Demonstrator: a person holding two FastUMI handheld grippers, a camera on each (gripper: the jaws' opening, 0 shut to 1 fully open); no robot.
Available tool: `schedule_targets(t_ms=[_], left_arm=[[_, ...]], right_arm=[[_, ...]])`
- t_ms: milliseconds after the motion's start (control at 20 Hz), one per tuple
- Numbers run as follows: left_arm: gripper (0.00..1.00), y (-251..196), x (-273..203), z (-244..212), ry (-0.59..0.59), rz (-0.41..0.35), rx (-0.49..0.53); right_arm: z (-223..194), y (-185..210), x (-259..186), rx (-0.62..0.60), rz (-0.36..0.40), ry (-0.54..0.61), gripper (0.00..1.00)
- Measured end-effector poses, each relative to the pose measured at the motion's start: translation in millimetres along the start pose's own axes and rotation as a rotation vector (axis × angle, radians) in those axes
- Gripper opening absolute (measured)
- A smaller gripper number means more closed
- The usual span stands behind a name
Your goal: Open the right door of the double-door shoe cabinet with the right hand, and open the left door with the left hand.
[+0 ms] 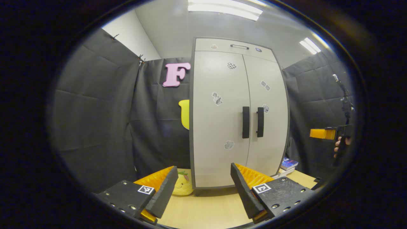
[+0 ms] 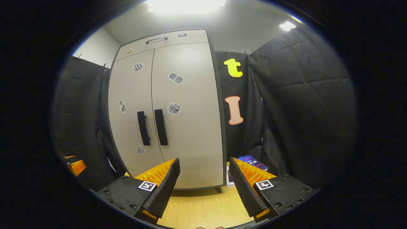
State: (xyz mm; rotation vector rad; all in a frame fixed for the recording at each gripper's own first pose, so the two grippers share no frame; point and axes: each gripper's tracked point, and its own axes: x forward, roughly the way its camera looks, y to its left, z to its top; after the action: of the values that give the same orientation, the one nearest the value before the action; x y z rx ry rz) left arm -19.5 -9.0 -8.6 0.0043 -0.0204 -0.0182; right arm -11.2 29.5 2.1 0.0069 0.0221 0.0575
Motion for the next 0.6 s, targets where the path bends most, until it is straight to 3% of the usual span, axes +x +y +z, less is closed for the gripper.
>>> schedule_targets(t_ms=[600], left_arm=[[0.95,6,-29,-28,0.018,0.035,-0.032]], right_arm=[[22,37,13,0.000,0.077,-0.003,0.98]])
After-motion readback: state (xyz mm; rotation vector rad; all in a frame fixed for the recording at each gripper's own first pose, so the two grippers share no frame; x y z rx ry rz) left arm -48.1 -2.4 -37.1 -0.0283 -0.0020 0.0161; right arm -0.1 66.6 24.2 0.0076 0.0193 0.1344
